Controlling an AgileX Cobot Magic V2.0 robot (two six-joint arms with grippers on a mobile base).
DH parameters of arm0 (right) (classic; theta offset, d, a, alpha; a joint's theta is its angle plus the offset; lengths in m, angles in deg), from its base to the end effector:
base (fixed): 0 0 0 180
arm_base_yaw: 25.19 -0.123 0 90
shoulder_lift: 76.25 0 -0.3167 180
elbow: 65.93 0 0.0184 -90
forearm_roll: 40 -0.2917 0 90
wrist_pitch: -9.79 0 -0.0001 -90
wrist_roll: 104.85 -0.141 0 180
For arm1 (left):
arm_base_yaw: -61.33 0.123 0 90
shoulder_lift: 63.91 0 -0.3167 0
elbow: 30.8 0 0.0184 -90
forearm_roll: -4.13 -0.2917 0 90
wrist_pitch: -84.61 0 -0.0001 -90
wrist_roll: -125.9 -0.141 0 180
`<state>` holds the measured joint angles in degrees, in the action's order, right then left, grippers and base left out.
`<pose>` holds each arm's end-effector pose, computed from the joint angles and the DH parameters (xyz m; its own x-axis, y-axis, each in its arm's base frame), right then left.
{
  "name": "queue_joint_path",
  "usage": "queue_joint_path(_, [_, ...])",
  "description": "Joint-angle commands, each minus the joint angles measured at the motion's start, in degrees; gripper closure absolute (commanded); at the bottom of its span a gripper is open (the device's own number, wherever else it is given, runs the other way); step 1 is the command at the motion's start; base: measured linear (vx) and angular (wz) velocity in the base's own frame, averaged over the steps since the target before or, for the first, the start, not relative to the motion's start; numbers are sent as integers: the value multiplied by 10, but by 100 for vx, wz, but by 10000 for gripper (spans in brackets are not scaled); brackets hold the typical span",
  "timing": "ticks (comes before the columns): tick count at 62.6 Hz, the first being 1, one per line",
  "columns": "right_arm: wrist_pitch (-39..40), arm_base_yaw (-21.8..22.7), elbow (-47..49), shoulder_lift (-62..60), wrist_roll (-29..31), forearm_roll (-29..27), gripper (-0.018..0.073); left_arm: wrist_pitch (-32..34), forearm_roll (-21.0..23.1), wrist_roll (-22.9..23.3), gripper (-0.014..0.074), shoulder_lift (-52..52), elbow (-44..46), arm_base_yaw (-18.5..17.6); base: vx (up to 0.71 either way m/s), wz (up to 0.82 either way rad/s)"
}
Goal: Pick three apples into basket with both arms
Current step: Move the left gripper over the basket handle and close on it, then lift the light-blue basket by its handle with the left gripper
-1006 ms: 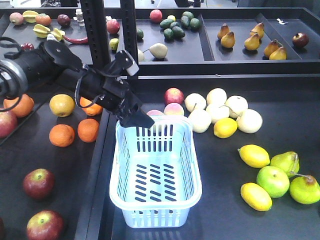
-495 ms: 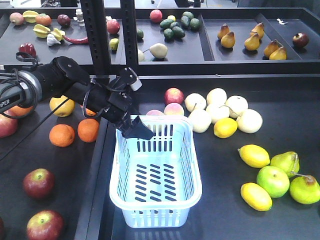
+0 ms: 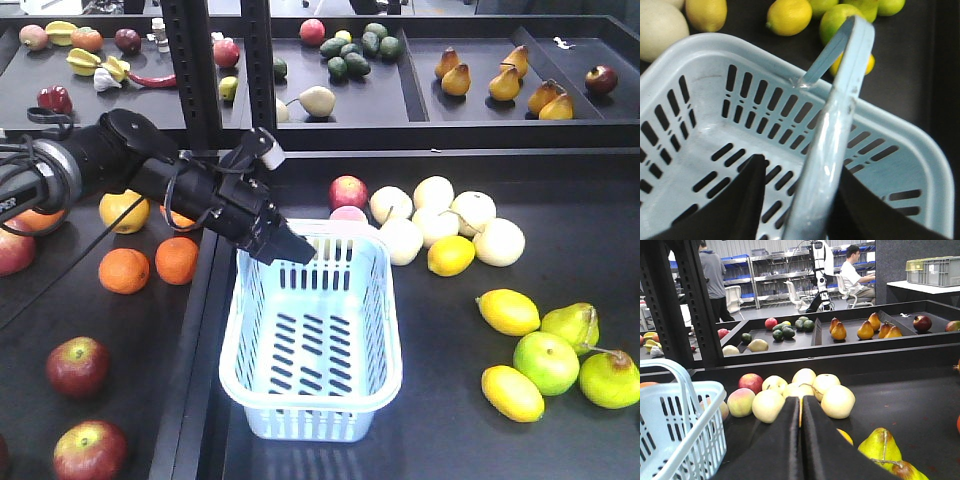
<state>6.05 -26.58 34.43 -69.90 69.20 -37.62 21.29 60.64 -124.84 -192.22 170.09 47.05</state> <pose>0.1159 0.0024 0.1974 0.0034 0.0625 -0.9980 -0.0218 0.9978 0.0624 0.4777 -0.2300 0.2165 -0.4266 0.5186 -0.7409 0.9001 0.3235 -0.2918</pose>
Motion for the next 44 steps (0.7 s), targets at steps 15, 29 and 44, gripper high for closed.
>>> queue_joint_path(15, [43,2,-7,-7,4,3,564,-86,108,18,604,98,20,-3,0,0])
queue_joint_path(29, [43,2,-7,-7,4,3,564,-85,83,100,604,154,20,-3,0,0])
queue_joint_path(44, [43,2,-7,-7,4,3,564,-85,14,179,604,240,20,-3,0,0])
